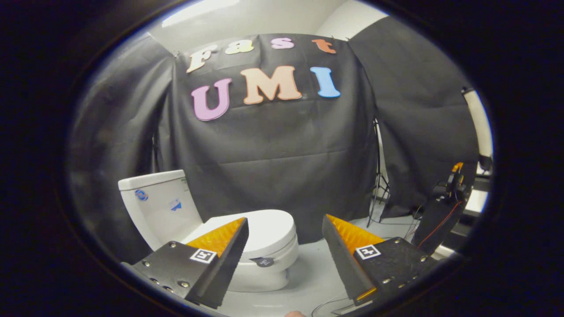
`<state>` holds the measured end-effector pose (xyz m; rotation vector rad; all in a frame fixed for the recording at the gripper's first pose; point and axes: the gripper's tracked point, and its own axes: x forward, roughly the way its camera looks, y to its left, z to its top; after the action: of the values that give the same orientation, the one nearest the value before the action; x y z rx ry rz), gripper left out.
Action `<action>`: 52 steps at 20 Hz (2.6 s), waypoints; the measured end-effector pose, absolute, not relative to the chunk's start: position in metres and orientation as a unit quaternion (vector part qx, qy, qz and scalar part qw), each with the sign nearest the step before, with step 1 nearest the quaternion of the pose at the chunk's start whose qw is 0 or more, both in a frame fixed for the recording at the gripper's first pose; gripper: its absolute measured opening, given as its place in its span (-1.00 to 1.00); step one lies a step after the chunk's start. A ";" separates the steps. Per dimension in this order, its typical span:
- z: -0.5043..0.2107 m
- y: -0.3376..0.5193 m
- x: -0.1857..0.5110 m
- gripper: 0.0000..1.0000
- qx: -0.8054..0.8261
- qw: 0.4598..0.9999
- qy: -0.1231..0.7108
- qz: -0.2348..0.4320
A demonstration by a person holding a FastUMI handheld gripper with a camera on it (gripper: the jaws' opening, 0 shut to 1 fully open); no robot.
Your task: Open the toilet lid.
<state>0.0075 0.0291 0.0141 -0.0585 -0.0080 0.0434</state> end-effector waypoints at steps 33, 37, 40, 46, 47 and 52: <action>-0.164 0.023 0.124 0.95 0.189 0.923 0.333 -0.028; -0.199 0.017 0.120 0.93 0.160 0.907 0.388 -0.045; -0.213 0.037 0.122 0.65 0.224 0.885 0.406 -0.031; -0.222 0.064 0.134 0.15 0.327 0.850 0.412 -0.013; -0.223 0.070 0.136 0.02 0.342 0.843 0.415 -0.004; -0.227 0.079 0.137 -0.61 0.392 0.821 0.414 -0.008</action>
<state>0.1373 0.0795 -0.2268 0.8340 0.8818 -0.0178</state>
